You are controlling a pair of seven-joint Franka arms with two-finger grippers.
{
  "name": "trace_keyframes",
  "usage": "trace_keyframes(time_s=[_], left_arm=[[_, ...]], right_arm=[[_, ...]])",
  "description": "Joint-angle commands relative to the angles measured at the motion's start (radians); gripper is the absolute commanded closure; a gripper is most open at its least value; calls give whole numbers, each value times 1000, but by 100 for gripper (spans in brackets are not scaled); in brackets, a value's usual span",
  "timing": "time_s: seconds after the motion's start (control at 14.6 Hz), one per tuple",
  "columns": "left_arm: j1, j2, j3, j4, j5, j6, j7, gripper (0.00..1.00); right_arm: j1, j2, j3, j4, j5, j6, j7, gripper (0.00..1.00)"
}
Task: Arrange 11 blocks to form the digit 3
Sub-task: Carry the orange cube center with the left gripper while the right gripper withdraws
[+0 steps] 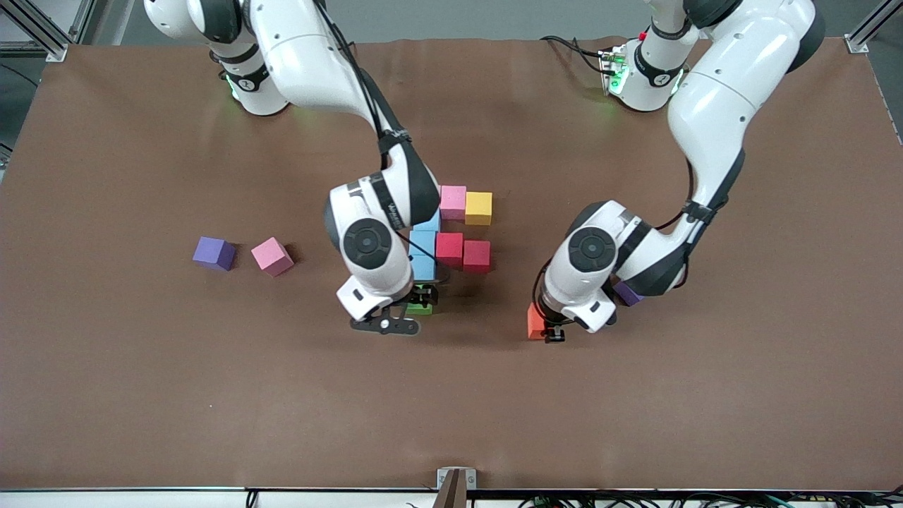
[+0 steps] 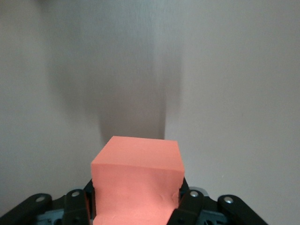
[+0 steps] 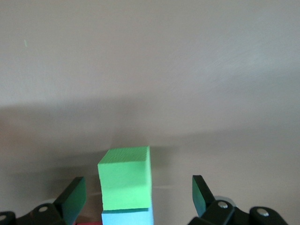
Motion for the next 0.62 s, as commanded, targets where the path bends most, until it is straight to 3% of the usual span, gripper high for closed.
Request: trace_keyframes(time_s=[0.0,0.21,0.55], left_arm=[[-81,65,30,102,-6,1,-11,53],[-124,97,30,138,-7,4,-16,53],[-156,114,30,139,-36,59,-19,53]], right_arm=[[-17,-61,-71,-19,-6,-105,0,0],[-30,-82,-148,-19,-3,-193,-148,0],[-175,-144,-169,-20,-5,-354,-289,0]])
